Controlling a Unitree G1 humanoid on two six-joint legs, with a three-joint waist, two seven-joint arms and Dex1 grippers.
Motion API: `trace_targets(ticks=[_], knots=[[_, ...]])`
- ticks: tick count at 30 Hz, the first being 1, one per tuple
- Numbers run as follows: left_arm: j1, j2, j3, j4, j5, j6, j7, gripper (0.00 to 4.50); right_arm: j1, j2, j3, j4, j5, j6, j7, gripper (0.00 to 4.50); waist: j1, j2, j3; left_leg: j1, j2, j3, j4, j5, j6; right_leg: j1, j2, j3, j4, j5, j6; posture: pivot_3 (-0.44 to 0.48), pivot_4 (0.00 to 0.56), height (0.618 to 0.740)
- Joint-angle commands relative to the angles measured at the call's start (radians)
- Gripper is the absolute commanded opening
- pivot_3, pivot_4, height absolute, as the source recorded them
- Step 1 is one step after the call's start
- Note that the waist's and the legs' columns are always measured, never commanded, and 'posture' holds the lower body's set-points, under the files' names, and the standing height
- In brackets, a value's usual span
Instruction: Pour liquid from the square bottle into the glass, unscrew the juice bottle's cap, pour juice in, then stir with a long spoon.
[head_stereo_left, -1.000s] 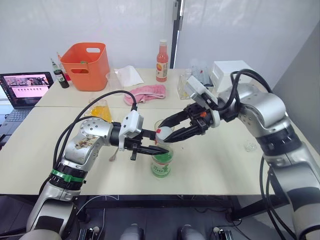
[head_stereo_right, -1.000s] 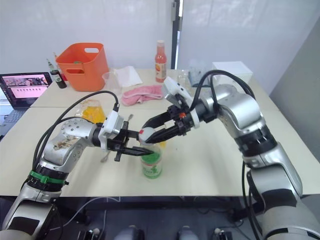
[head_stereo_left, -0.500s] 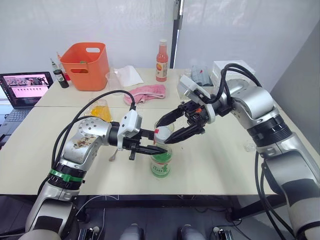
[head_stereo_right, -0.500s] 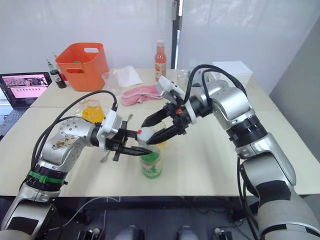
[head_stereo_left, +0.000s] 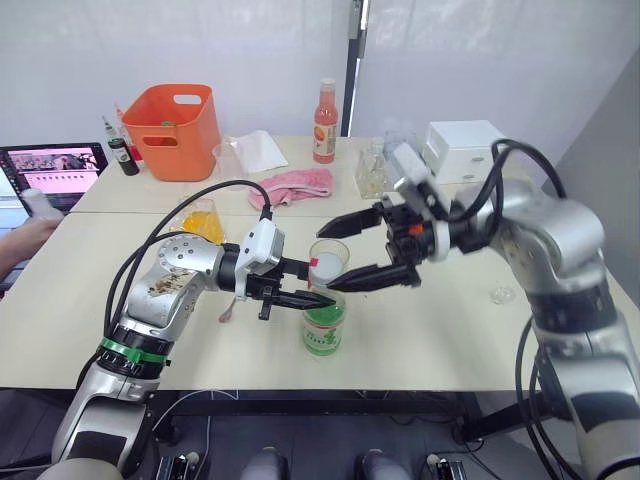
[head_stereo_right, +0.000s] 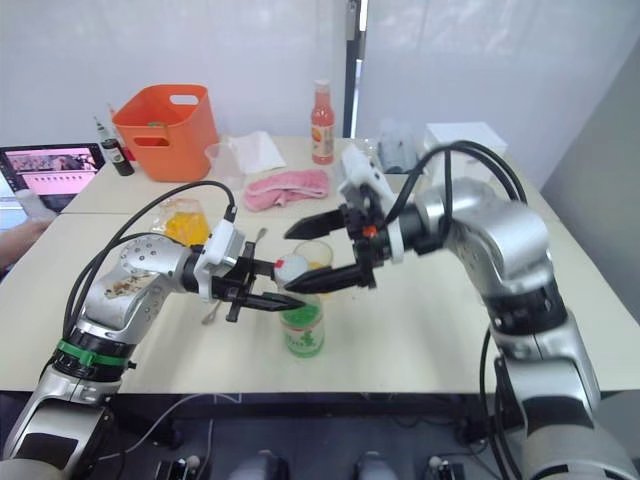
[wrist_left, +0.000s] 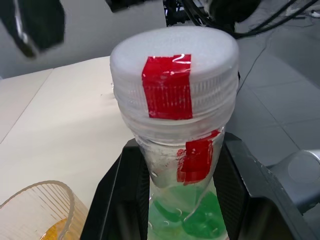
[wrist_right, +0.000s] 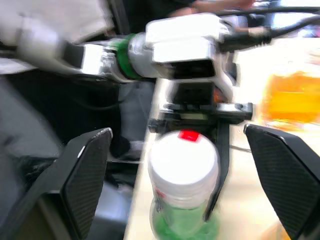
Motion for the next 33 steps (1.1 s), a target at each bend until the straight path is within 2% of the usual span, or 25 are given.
trace_targets(ticks=[1,4,8,20,23,29,33], knots=[[0.004,0.012,-0.009,0.018,0.043,0.004,0.009,1.4,0.038,0.031,-0.097,-0.175,0.058,0.103,-0.194,4.48,-0.001,0.0,0.0,0.0,-0.001,0.0,0.0,0.0,0.0,0.0,0.0,0.0,0.0,0.0,0.0,0.0,0.15,0.715],[0.001,0.009,-0.011,0.023,0.043,0.002,0.007,1.4,0.072,0.076,-0.129,-0.264,0.1,0.176,-0.321,4.48,-0.004,0.0,0.0,0.001,0.0,0.0,0.001,0.0,0.0,0.001,0.0,0.0,0.0,0.0,0.0,0.0,0.15,0.715],[0.0,0.009,-0.012,0.025,0.042,0.002,0.002,1.4,0.077,0.137,-0.165,-0.296,0.142,0.233,-0.451,4.48,-0.005,0.0,0.0,0.001,0.0,0.0,0.001,0.0,0.0,0.002,0.0,0.0,0.0,0.0,0.0,0.0,0.15,0.715],[-0.002,0.011,-0.013,0.005,0.037,0.021,0.006,1.4,0.113,0.134,-0.163,-0.301,0.21,0.235,-0.555,4.48,-0.006,0.0,0.0,0.001,0.0,0.0,0.001,0.0,0.0,0.002,0.0,0.0,0.0,0.0,0.0,0.0,0.15,0.715],[-0.001,0.011,-0.012,0.001,0.037,0.027,0.007,1.4,0.118,0.131,-0.162,-0.3,0.217,0.231,-0.562,3.64,-0.006,0.0,0.0,0.001,0.0,0.0,0.001,0.0,0.0,0.002,0.0,0.0,0.0,0.0,0.0,0.0,0.15,0.715],[-0.003,0.01,-0.011,-0.003,0.036,0.032,0.009,1.4,0.128,0.125,-0.155,-0.302,0.223,0.226,-0.569,1.67,-0.006,0.0,0.0,0.001,0.0,0.0,0.001,0.0,0.0,0.002,0.0,0.0,0.0,0.0,0.0,0.0,0.15,0.715],[-0.006,0.01,-0.011,-0.004,0.036,0.036,0.01,1.4,0.134,0.121,-0.152,-0.301,0.229,0.221,-0.575,1.63,-0.006,0.0,0.0,0.001,0.0,0.0,0.001,0.0,0.0,0.002,0.0,0.0,-0.001,0.0,0.0,0.0,0.15,0.715]])
